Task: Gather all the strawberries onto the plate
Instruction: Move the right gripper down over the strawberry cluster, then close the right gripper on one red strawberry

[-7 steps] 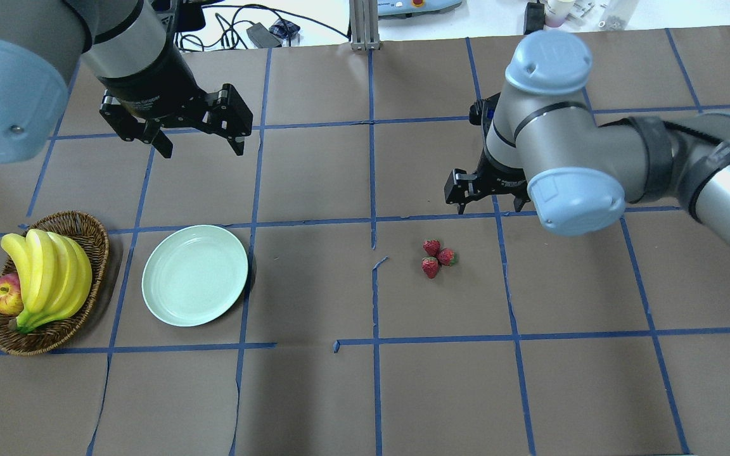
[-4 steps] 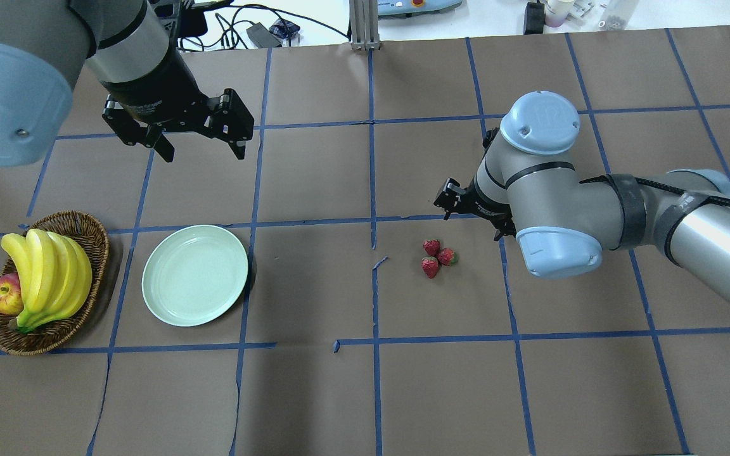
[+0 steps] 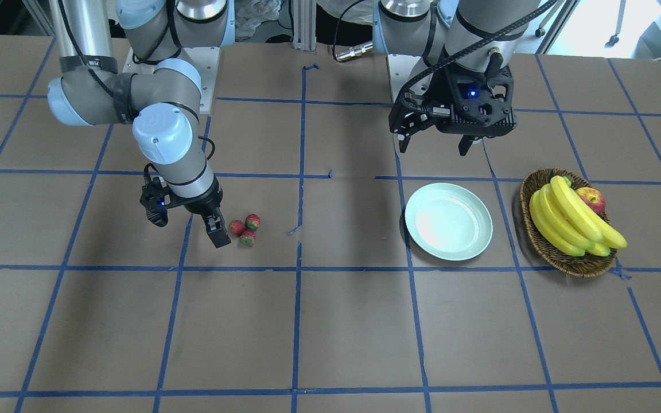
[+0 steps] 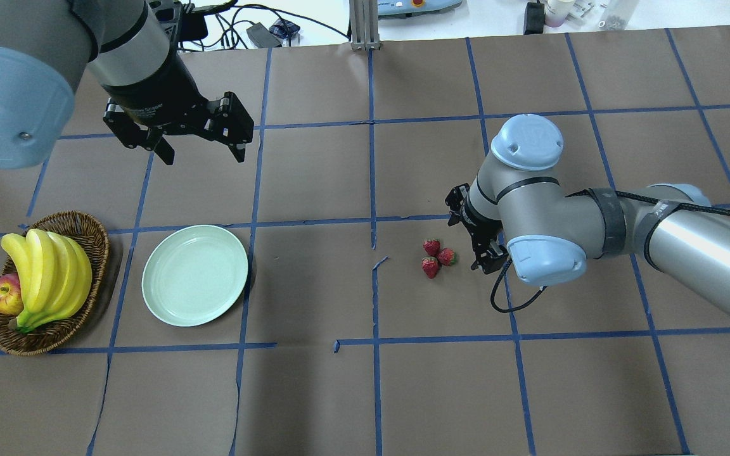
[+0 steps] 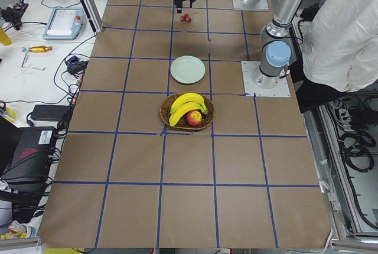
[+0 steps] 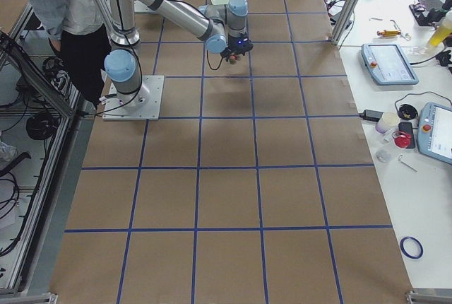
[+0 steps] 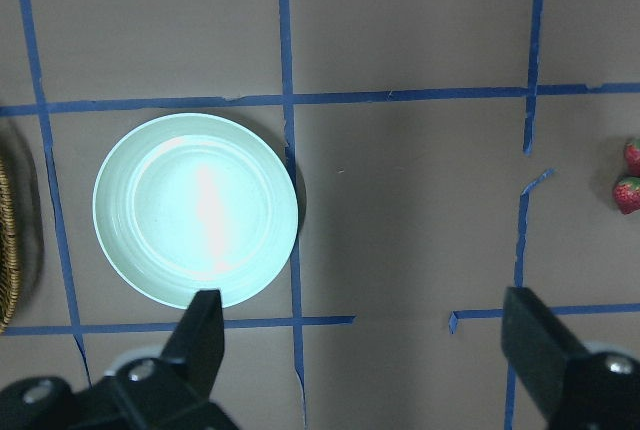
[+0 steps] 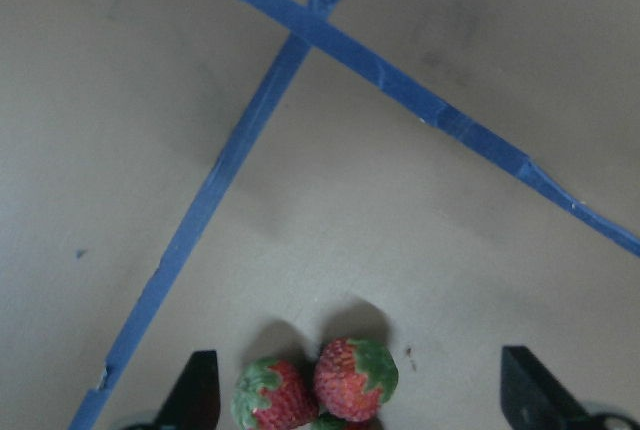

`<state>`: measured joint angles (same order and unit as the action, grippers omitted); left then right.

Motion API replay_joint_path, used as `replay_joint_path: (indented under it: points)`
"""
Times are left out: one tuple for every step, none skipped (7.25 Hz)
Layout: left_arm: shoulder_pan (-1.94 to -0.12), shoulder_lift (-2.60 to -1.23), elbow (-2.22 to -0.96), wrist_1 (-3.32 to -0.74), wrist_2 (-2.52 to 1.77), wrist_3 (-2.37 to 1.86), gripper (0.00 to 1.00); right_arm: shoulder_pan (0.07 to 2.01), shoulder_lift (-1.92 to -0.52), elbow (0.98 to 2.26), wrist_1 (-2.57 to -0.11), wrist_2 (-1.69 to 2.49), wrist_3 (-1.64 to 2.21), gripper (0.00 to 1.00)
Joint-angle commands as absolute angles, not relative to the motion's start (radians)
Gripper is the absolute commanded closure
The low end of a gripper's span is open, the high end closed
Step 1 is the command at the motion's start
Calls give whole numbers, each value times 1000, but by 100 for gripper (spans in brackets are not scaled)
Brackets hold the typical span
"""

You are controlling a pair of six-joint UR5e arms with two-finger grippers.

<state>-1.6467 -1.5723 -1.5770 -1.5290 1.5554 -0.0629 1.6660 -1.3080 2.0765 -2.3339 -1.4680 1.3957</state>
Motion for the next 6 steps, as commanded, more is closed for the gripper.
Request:
replay_joint_path:
  points:
    - [-1647, -1571, -1582, -1528, 1555, -63, 0, 1658, -1284, 2072, -2336, -1392, 1607, 1]
    - [-1647, -1571, -1582, -1526, 1555, -63, 0, 1652, -1272, 2066, -2336, -1373, 1635, 0]
    - [-1646, -1571, -1582, -1528, 1555, -63, 0, 1645, -1252, 2078, -2338, -1371, 1673, 0]
    - [-1646, -1571, -1583, -1526, 1555, -64, 0, 1644, -1237, 2082, -2336, -1373, 1693, 0]
    - [-1646, -1571, -1583, -1526, 1555, -64, 0, 1644, -1235, 2082, -2335, -1371, 1697, 0]
    - [-1646, -1571, -1583, -1526, 1555, -64, 0, 1644, -1235, 2083, -2336, -1371, 1695, 4]
